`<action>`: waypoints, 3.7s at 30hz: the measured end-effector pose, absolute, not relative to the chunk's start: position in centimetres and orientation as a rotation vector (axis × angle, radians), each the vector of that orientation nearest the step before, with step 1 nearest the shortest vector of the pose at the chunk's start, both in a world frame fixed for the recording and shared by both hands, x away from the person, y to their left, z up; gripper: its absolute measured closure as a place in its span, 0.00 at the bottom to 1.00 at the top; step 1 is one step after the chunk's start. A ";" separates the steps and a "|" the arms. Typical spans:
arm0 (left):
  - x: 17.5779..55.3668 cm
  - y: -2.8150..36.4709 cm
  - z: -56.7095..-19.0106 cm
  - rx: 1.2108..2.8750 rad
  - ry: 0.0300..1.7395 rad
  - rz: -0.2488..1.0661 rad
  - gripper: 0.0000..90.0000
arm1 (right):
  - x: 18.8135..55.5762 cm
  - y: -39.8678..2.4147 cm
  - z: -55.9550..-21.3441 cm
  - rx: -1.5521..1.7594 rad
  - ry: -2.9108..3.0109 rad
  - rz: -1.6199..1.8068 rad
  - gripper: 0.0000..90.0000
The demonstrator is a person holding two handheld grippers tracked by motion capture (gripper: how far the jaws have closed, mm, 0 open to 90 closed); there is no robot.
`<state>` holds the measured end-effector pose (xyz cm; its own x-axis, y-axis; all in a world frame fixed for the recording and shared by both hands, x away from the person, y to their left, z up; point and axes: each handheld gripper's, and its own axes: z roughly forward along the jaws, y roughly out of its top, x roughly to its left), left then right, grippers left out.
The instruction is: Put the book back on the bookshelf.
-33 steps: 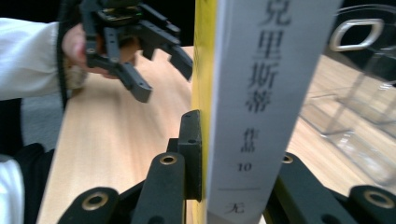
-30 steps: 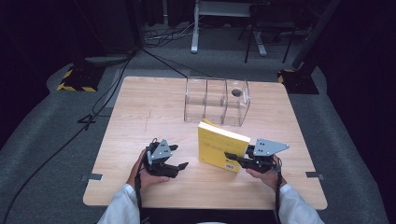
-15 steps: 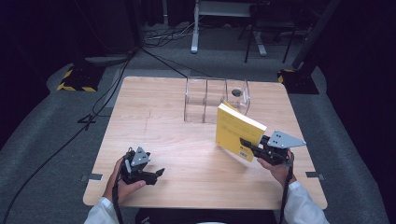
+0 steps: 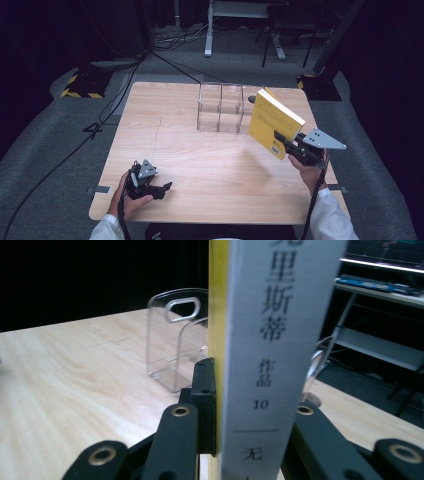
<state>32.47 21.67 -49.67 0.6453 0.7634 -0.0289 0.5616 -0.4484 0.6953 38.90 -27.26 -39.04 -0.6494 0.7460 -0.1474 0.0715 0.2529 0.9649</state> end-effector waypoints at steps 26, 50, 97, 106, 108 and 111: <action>32.9 20.7 -50.4 2.179 1.057 0.416 0.16 | 47.2 -22.6 -37.4 0.917 1.832 1.288 0.85; 32.8 20.6 -50.5 2.179 1.044 0.403 0.16 | 52.2 -19.8 -40.3 1.037 1.779 1.207 0.85; 32.0 20.6 -50.5 2.213 0.957 0.364 0.17 | 51.7 -21.0 -43.1 1.066 1.878 1.179 0.76; 32.0 20.6 -50.5 2.213 0.957 0.364 0.17 | 50.0 -21.8 -43.4 1.046 1.895 1.201 0.71; 32.0 20.6 -50.5 2.213 0.957 0.364 0.17 | 49.6 -22.1 -43.3 1.036 1.885 1.197 0.71; 32.0 20.6 -50.5 2.213 0.957 0.364 0.17 | 49.1 -22.9 -43.1 1.043 1.862 1.218 0.71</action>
